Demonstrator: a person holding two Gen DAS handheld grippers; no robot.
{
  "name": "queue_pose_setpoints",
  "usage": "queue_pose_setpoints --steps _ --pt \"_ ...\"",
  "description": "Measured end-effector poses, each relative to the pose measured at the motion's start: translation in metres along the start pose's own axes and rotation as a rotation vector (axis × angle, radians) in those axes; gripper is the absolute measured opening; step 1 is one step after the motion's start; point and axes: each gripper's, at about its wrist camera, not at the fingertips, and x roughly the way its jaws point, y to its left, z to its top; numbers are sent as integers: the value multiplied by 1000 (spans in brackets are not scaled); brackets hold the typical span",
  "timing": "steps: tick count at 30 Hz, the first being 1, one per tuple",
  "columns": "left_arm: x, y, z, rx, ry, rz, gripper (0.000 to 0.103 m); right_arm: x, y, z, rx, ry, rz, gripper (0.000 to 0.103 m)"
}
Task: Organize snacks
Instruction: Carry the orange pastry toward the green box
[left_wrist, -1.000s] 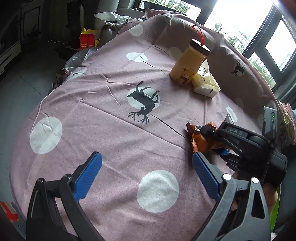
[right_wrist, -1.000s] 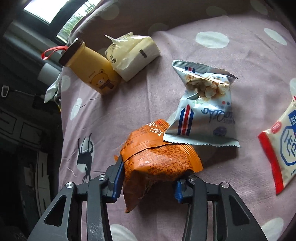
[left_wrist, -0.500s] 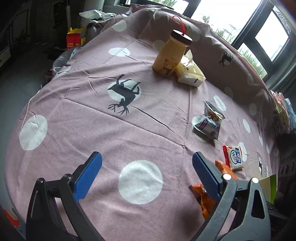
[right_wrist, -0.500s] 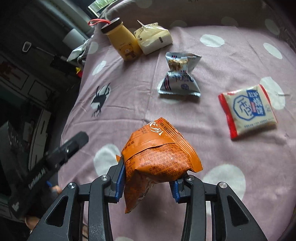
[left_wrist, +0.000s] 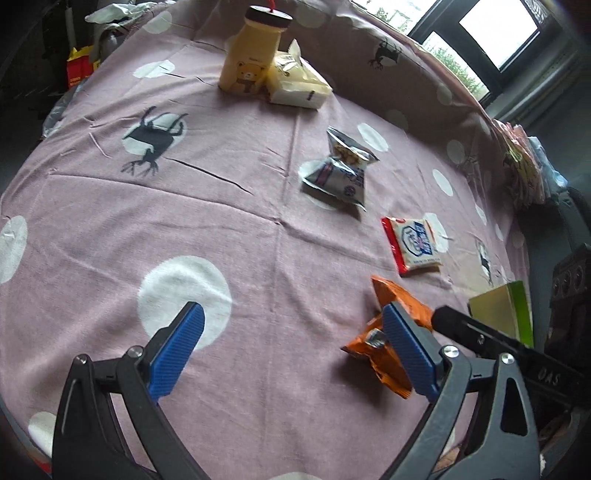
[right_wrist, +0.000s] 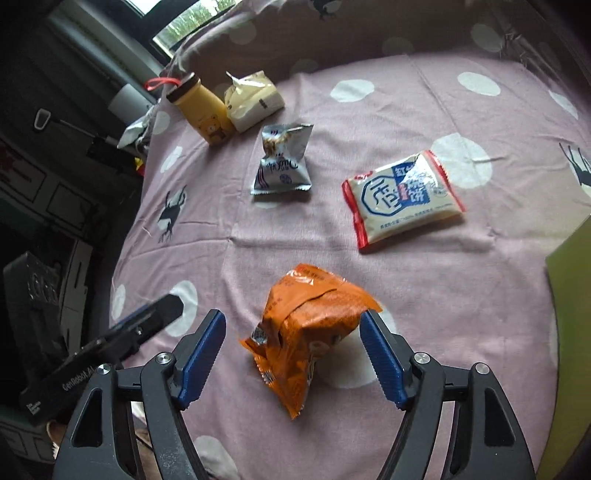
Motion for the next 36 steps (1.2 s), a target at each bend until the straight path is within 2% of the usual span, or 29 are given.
queue_pose_setpoints --steps 3,8,13,15,17,19,22,28,29,32,36 --pt "1 -9 -5 2 42 -110 93 -7 -10 4 32 -49 6 76" --pt "13 -29 -15 60 87 -111 77 3 -14 4 78 2 59 76" --pt "29 -45 -26 110 154 -195 69 11 -9 1 77 20 55 75" --pt "35 -48 -28 124 162 -184 56 15 -9 0 77 27 49 72" --pt "37 -51 -29 137 149 -178 53 23 -11 0 102 61 64 61" --pt "37 -53 -29 156 139 -193 49 32 -13 -1 123 99 85 58" --pt "39 -57 -30 182 129 -204 48 41 -12 -3 133 106 73 52" --pt "37 -62 -31 212 79 -199 47 34 -2 -5 96 36 75 41" --pt "32 -64 -30 220 60 -224 44 32 0 -5 88 25 80 41" --pt "18 -69 -31 263 1 -215 45 25 6 -4 79 4 110 37" --pt "12 -71 -31 271 -23 -238 45 13 13 -5 57 -41 101 37"
